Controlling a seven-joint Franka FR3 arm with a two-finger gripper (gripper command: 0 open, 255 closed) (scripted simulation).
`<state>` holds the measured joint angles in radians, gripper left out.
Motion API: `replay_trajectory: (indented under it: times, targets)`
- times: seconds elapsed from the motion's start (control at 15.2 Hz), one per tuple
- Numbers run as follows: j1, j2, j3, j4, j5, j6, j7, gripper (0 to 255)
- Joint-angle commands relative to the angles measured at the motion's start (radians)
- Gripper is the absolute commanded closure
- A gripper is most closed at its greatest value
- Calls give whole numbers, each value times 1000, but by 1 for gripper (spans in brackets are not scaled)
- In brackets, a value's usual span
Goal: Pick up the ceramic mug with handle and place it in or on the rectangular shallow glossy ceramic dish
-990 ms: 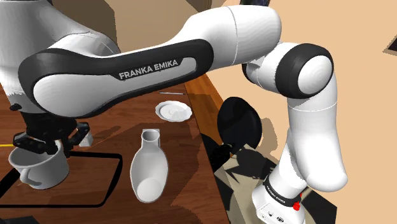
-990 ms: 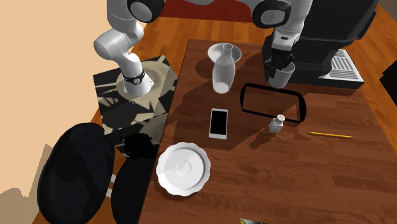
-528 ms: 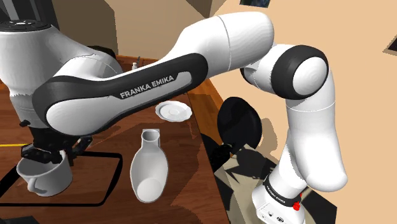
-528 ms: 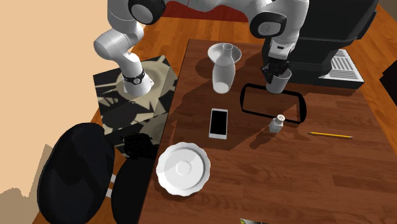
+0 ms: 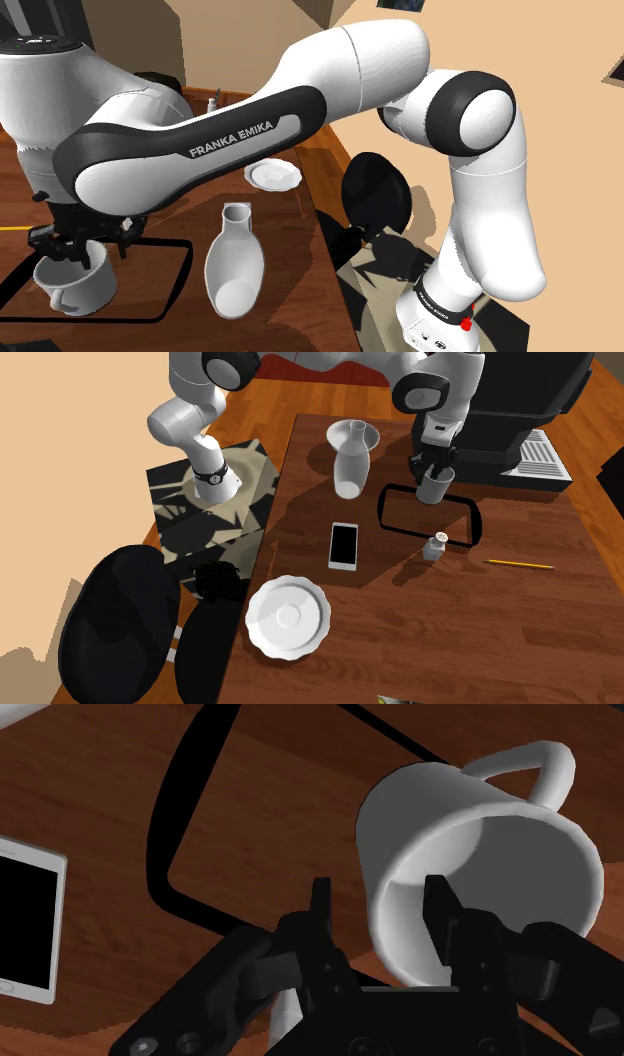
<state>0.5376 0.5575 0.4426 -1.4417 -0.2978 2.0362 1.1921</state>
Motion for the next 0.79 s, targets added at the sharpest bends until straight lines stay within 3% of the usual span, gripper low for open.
replay_trajectory:
  times: [0.0,0.26,0.53,0.73]
  targets:
    - [0,0,0,0,0,0,0,0]
    - [0,0,0,0,0,0,0,0]
    - [-1,-44,13,60,23,-100,-15,0]
    - [-1,-44,13,59,23,-100,-15,0]
